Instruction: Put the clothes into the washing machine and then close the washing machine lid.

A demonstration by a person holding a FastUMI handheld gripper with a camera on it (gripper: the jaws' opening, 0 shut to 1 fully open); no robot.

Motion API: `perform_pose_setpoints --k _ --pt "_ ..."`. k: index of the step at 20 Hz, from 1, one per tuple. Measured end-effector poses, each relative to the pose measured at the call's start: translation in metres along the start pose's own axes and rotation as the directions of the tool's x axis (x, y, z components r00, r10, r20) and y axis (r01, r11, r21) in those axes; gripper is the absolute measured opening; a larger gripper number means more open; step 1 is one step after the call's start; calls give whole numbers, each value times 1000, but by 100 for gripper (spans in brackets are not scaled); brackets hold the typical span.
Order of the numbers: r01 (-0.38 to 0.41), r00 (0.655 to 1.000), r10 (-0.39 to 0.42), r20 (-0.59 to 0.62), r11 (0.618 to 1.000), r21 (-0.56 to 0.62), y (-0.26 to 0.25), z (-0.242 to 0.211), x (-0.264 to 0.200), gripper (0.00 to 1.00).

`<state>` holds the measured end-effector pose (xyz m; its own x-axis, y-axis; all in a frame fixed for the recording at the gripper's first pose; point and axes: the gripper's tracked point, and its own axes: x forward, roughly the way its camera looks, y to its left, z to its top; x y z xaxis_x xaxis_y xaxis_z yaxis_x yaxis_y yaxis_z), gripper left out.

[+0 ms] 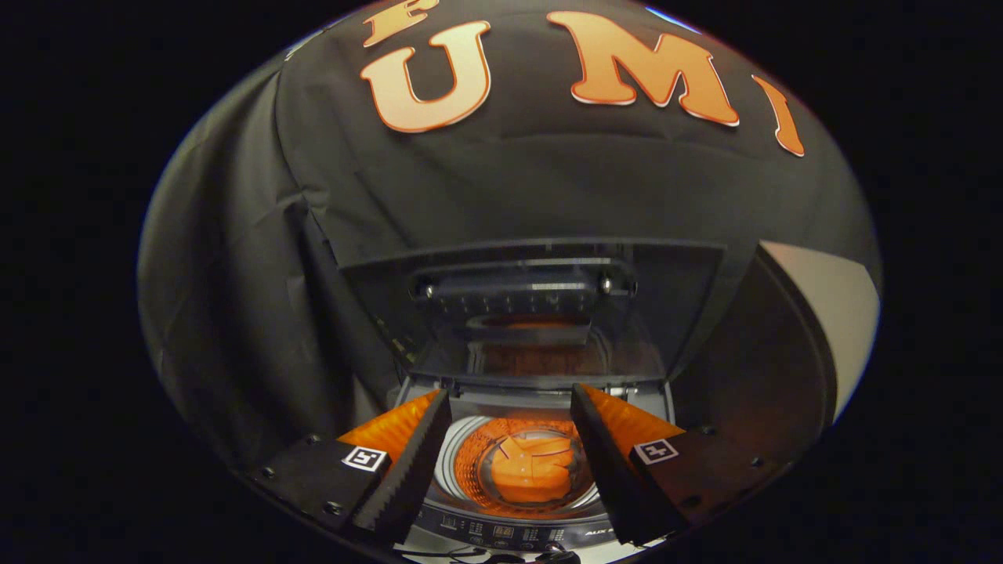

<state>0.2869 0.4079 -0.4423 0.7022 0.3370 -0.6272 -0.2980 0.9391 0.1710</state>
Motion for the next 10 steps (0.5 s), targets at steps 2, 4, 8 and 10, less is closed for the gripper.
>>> perform_pose_setpoints --k 2,4,8,10 --pt "-1 999 2 33 1000 -12 0 15 -1 98" --pt "-6 998 7 59 1000 -12 2 27 -2 99" --pt "-6 995 6 101 1000 -5 3 47 1 99" --pt "-1 993 0 115 1000 9 4 58 -2 99"
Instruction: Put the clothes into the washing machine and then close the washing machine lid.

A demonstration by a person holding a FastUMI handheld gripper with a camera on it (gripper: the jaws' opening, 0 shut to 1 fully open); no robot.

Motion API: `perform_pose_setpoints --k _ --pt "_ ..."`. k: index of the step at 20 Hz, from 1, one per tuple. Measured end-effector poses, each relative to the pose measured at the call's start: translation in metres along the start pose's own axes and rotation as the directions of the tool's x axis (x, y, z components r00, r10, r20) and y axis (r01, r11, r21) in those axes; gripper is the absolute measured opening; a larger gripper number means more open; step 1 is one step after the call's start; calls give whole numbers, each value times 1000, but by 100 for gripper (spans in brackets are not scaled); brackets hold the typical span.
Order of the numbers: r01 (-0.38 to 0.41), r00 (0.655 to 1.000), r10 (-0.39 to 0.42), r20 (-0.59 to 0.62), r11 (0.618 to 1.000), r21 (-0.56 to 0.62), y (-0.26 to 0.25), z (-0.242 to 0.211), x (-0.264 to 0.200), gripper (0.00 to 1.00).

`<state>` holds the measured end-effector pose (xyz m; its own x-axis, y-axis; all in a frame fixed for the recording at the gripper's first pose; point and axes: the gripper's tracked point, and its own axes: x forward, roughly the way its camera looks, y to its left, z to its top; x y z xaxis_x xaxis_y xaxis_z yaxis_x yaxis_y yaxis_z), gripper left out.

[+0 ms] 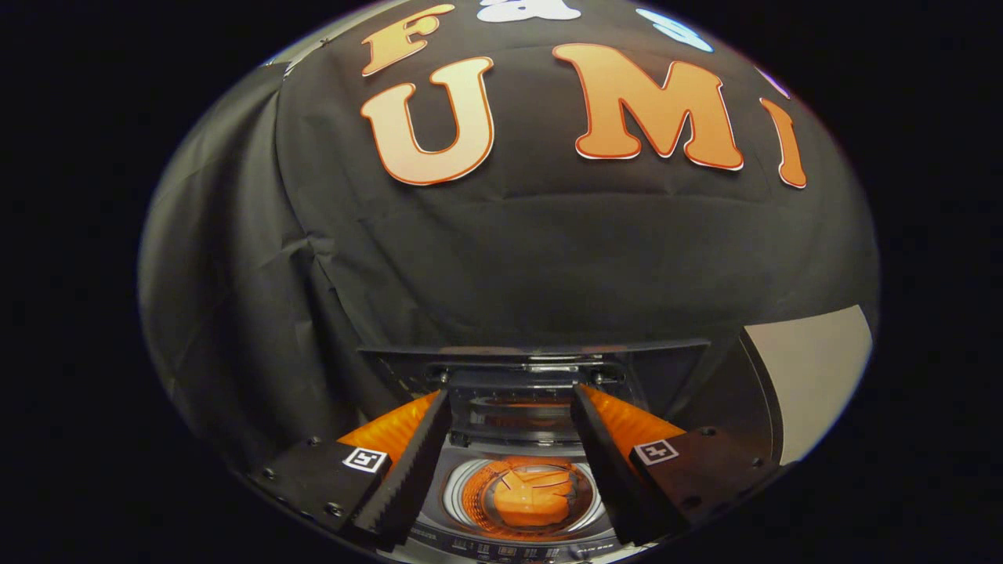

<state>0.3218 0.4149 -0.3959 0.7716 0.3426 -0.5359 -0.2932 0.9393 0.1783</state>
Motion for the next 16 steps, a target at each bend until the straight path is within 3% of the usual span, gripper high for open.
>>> perform_pose_setpoints --k 6,13,16 --pt "21 999 -20 37 999 -37 -6 33 25 98" --pt "49 999 -49 -6 998 -37 -10 33 80 99" --pt "62 998 -62 0 997 -37 -12 28 82 99"
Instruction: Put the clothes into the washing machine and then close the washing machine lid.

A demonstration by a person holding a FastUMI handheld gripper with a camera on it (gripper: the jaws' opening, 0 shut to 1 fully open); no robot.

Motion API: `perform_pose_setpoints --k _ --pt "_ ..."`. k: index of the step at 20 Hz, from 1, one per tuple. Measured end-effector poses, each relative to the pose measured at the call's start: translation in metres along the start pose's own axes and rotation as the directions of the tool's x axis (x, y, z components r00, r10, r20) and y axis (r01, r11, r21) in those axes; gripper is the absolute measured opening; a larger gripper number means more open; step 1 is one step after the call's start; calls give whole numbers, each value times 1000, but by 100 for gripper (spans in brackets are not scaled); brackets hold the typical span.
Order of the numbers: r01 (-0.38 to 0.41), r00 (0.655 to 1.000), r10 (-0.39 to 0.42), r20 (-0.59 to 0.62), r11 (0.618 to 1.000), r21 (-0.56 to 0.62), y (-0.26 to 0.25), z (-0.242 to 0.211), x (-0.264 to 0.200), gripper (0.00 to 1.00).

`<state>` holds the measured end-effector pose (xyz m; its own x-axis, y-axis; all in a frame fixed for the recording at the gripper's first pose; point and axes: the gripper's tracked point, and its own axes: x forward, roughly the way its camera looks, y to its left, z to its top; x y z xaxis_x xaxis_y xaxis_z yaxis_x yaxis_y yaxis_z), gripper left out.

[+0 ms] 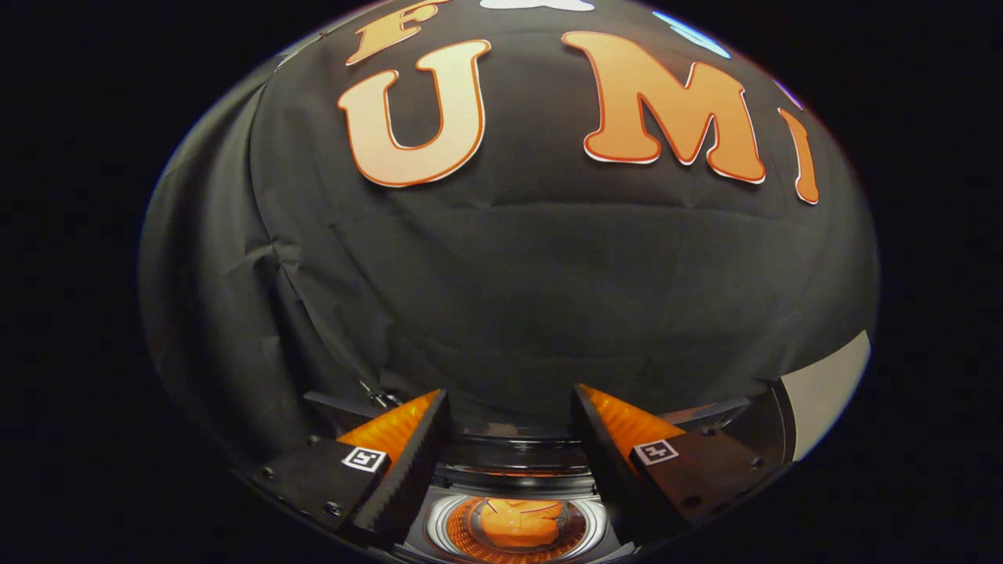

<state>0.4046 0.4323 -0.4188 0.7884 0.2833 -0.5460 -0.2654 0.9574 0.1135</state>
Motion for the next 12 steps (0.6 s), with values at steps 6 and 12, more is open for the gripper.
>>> perform_pose_setpoints --k 6,12 --pt "6 999 -6 42 1000 4 3 -5 -14 99" --pt "19 998 -18 62 1000 -5 6 -16 -40 100"
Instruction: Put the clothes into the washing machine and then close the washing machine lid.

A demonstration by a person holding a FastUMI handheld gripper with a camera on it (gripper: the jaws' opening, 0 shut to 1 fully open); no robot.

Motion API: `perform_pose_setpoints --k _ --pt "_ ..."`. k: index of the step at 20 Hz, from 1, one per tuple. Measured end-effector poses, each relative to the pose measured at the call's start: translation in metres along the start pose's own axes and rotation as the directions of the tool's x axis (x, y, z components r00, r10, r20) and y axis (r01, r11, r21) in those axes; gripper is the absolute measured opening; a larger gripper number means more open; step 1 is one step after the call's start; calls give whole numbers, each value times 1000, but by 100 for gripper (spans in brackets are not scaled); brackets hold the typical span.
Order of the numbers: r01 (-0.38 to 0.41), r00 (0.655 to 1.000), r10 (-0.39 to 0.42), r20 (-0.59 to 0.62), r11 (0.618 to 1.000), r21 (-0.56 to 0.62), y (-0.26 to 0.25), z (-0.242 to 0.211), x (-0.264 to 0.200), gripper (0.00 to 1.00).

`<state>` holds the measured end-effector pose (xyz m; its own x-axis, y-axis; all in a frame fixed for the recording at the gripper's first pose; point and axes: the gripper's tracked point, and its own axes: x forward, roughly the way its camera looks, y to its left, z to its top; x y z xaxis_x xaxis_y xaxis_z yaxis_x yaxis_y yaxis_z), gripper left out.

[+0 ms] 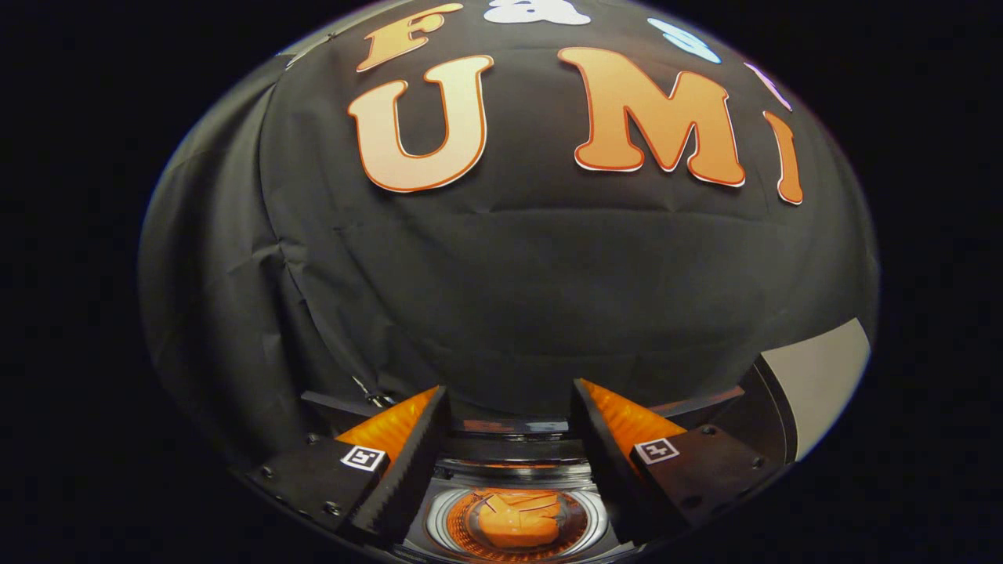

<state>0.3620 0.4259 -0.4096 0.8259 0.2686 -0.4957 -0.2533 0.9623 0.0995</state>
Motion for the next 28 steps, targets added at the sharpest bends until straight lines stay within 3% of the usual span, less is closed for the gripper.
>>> perform_pose_setpoints --k 11,15,20,28 --pt "-22 1000 22 -3 1000 -7 12 -42 -52 99" --pt "-47 999 47 -20 999 -3 17 -75 -62 99" --pt "-49 990 52 -134 999 24 16 -137 -53 98" --pt "-49 986 54 -160 998 34 14 -146 -62 99"
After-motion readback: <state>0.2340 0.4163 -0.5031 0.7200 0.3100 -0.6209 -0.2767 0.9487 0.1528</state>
